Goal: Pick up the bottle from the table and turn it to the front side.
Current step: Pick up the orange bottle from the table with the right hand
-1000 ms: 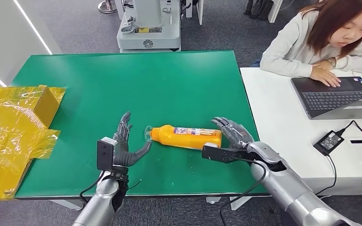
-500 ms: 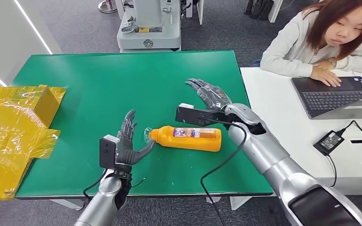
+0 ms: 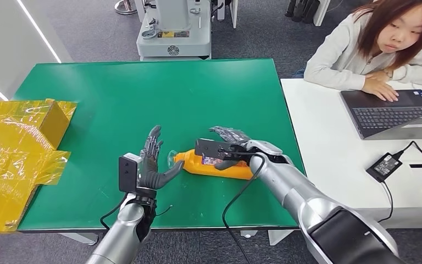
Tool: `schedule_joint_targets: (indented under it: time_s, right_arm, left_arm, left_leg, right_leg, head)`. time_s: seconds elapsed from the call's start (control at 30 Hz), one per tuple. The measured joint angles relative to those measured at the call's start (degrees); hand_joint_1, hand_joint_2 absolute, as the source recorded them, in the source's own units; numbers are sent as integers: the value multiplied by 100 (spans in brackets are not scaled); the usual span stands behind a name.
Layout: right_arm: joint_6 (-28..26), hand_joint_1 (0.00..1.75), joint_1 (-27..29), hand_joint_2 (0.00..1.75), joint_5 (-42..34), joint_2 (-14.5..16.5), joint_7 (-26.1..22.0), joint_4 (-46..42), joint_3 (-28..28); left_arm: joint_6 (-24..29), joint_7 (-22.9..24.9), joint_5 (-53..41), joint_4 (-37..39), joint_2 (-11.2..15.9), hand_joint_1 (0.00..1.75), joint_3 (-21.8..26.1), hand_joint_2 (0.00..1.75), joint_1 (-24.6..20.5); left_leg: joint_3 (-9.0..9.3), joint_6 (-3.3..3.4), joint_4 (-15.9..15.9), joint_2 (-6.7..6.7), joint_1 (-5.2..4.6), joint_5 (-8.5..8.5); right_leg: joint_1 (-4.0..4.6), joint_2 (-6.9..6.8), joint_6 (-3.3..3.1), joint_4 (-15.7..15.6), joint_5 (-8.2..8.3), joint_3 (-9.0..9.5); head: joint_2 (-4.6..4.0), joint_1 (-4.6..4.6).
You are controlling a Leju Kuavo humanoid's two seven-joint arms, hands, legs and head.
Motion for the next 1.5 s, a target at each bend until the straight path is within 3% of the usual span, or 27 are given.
schedule_joint_targets:
  time_s: [0.43,1.0,1.1,1.2,1.27,1.33,1.4,1.5]
  right_arm:
    - [130,0,124,175,182,8,-303,285,79]
    - [322,3,139,175,328,-5,-339,389,222]
    - [323,28,133,175,377,-7,-244,361,277]
    - [305,41,133,175,448,-20,-120,312,357]
    - [311,79,129,175,506,-30,9,254,420]
    - [354,144,120,175,551,-47,148,161,491]
    - [405,174,115,175,565,-75,231,53,556]
    - [414,175,122,175,552,-140,287,-152,636]
  left_arm:
    - [110,-33,138,41,55,0,21,175,33]
    - [109,-56,198,66,83,0,145,175,125]
    - [136,-31,198,66,87,0,147,175,132]
    - [162,-21,199,66,103,0,149,175,148]
    - [191,-17,208,64,115,0,150,175,165]
    - [233,-2,219,58,127,0,152,175,197]
    - [262,26,225,35,136,0,157,175,242]
    - [278,76,217,-36,151,0,168,175,310]
  left_leg:
    - [2,0,0,1,0,0]
    - [3,0,0,1,1,0]
    - [3,0,0,1,0,0]
    - [2,0,0,1,0,0]
    - [2,0,0,1,0,0]
    - [2,0,0,2,0,0]
    - [2,0,0,1,0,0]
    - [2,0,0,2,0,0]
  right_leg:
    - [0,0,0,0,0,0]
    - [1,2,0,1,0,1]
    - [0,1,0,1,1,1]
    - [0,1,0,1,1,0]
    - [0,1,0,1,1,0]
    - [0,2,-1,1,0,0]
    - [0,1,-1,1,0,0]
    - [0,2,-1,1,0,-2]
  head:
    - [0,0]
    - [0,0]
    - [0,0]
    - [0,0]
    - [0,0]
    - [0,0]
    - [0,0]
    - [0,0]
